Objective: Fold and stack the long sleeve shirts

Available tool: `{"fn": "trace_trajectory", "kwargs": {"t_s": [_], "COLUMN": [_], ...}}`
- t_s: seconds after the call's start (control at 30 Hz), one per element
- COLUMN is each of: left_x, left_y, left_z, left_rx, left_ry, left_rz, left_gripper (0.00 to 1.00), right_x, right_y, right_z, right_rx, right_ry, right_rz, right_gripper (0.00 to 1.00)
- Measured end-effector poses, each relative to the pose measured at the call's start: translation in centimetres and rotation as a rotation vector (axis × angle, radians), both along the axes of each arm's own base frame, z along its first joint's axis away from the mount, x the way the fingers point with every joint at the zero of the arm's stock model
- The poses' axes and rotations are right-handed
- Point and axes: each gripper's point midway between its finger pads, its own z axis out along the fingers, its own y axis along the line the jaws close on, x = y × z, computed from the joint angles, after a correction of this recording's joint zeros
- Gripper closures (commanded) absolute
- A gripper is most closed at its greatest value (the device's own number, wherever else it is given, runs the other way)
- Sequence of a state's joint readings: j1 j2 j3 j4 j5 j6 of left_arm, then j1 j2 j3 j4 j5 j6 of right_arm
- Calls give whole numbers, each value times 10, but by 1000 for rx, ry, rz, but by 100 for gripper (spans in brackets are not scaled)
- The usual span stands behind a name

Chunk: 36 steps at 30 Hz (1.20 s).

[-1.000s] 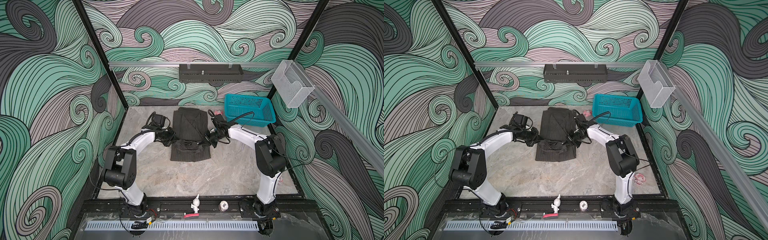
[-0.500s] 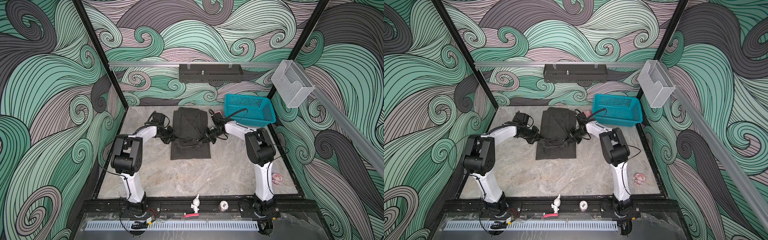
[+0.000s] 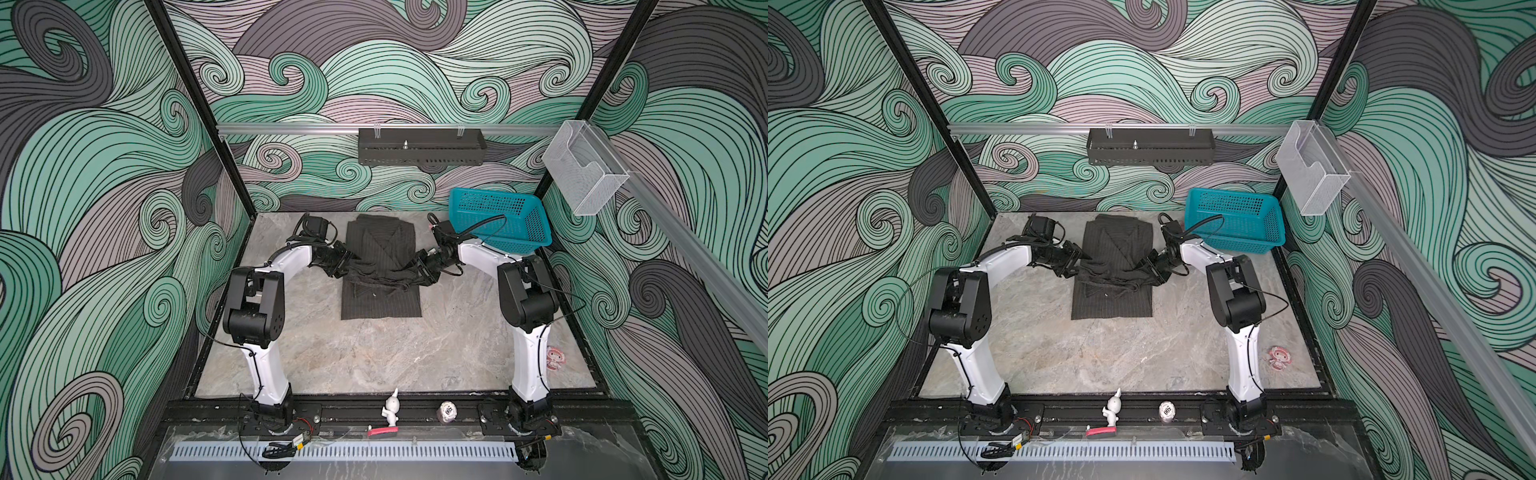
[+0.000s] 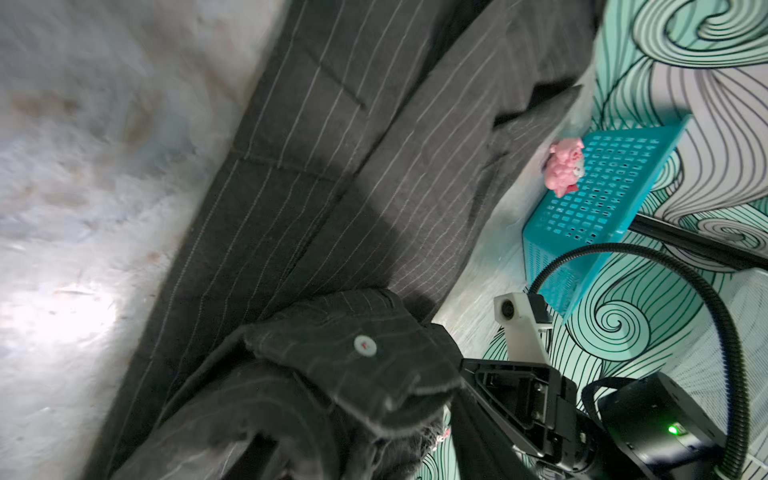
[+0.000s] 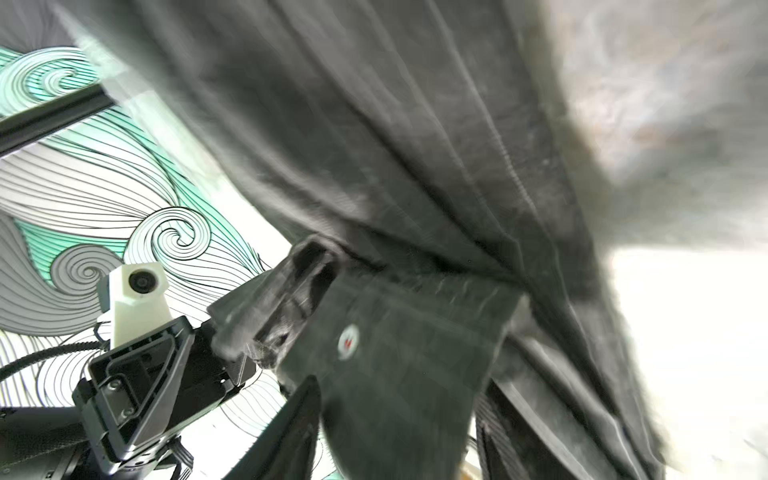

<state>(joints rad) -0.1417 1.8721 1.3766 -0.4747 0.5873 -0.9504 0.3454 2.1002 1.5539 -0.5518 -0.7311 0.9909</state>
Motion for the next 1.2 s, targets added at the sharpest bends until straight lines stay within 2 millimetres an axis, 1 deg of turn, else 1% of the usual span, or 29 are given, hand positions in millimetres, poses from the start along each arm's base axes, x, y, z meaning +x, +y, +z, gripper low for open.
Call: {"fn": "trace_trajectory", "kwargs": {"t_s": [0.07,0.1,0.13,0.17,0.23,0.3,0.33,0.37,0.4,0.47,0.5,0.57,0.63,0.7,0.73,0.8,0.83,0.9,0.97,1.03,1.1,1.2], "left_x": [3,3,2,0,-8,-20,-28,-36,-45,-64,-75,-97,-120,-132,-136,-136,-134,-129,-119,-105,-90,-64], "left_y": [6,7,10,11,15,17,17,18,20,22,23,25,27,28,28,28,27,26,23,16,9,0], "left_z": [27,41,59,76,102,117,118,114,104,76,56,22,-4,-18,-23,-26,-28,-32,-38,-44,-49,-59], "left_rx": [3,4,4,7,15,28,36,44,52,65,72,83,90,95,98,100,101,103,109,114,119,134], "left_ry": [-65,-100,-145,-185,-252,-296,-302,-299,-276,-210,-157,-60,26,69,83,89,88,93,103,108,104,103], "left_rz": [-4,-8,-10,-18,-32,-52,-63,-73,-80,-97,-106,-123,-136,-143,-147,-152,-155,-159,-166,-180,-194,-206], "left_gripper": [34,34,34,34,34,37,39,41,42,46,50,56,64,69,71,75,77,79,81,82,82,82], "right_x": [2,2,3,3,1,-2,-6,-9,-14,-29,-38,-57,-79,-97,-105,-114,-116,-115,-110,-99,-86,-63], "right_y": [-6,-8,-11,-14,-20,-26,-28,-29,-30,-30,-28,-18,-4,8,14,24,28,29,30,33,36,43], "right_z": [18,28,40,49,68,81,86,88,88,81,76,62,46,35,29,20,14,2,-10,-18,-20,-14], "right_rx": [-22,-33,-45,-59,-92,-124,-138,-151,-166,-196,-210,-233,-254,-264,-270,-277,-280,-291,-306,-320,-326,-321], "right_ry": [-68,-102,-143,-182,-254,-308,-333,-353,-369,-385,-386,-381,-373,-367,-364,-361,-357,-339,-318,-314,-324,-359], "right_rz": [8,13,18,24,38,54,67,82,100,147,179,253,339,411,445,494,509,521,523,519,511,487], "right_gripper": [36,35,35,35,36,37,37,38,39,42,43,46,52,58,64,78,82,86,87,87,87,87]}}
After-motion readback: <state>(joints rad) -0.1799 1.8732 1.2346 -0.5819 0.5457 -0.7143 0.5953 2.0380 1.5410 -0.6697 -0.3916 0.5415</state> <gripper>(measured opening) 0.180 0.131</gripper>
